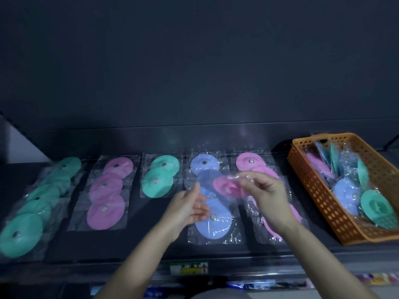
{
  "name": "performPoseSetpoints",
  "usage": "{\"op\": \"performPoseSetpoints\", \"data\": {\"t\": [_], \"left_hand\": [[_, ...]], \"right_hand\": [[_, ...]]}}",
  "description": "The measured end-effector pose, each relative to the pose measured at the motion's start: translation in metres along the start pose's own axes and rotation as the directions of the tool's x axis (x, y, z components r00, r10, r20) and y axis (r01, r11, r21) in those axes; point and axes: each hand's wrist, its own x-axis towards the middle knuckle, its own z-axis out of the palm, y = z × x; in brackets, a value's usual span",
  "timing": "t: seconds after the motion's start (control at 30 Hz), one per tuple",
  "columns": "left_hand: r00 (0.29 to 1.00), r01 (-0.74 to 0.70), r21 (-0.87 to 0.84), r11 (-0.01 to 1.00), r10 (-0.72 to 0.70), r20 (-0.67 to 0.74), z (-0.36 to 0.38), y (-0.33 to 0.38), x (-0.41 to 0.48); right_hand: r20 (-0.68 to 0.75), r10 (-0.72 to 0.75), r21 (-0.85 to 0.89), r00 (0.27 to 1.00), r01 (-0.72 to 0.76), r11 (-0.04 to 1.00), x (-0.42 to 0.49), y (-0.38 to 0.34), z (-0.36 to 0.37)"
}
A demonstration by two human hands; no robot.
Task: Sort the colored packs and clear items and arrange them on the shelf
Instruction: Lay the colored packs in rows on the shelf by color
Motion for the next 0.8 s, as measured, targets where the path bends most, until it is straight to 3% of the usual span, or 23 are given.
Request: {"op": "performPoseSetpoints", "data": {"t": [0.03,0.1,0.2,0.37,0.43,0.53,0.63,0.8], "left_hand": [[0.989,0.132,-0.168,0.977,-0.118,0.094,-0.002,0.005,0.0],[0.953,0.279,-0.347,0.895,-0.215,0.213,-0.011,0.009,0.003],[0.966,0.244,-0.433,0.868,-0.178,0.187,-0.028,0.008,0.003],[0.998,0.054,-0.526,0.849,-0.056,0.011,-0.061,-0.002,-0.002],[0.999,-0.006,-0.532,0.847,-0.021,-0.046,-0.076,-0.004,-0.006],[0.991,-0.09,-0.501,0.861,0.029,-0.129,-0.096,-0.013,-0.011],[0.975,-0.131,-0.374,0.918,0.051,-0.218,-0.115,-0.021,-0.019],[0.906,-0.117,-0.026,0.993,0.096,-0.411,-0.153,-0.027,-0.035]], "right_hand": [[0.078,-0.019,-0.003,0.997,0.019,1.0,0.0,-0.001,0.008],[0.236,-0.019,-0.096,0.972,0.042,0.994,0.0,-0.001,0.023],[0.411,0.047,-0.269,0.91,0.072,0.96,0.002,0.003,0.037],[0.338,0.089,-0.372,0.937,0.046,0.927,0.01,0.01,0.058],[0.259,0.166,-0.358,0.952,-0.065,0.932,0.015,0.018,0.07],[0.223,0.354,-0.197,0.909,-0.313,0.929,0.016,0.026,0.095],[0.224,0.355,-0.186,0.908,-0.318,0.93,0.015,0.034,0.119],[0.262,0.377,-0.314,0.888,-0.292,0.904,0.018,0.046,0.163]]}}
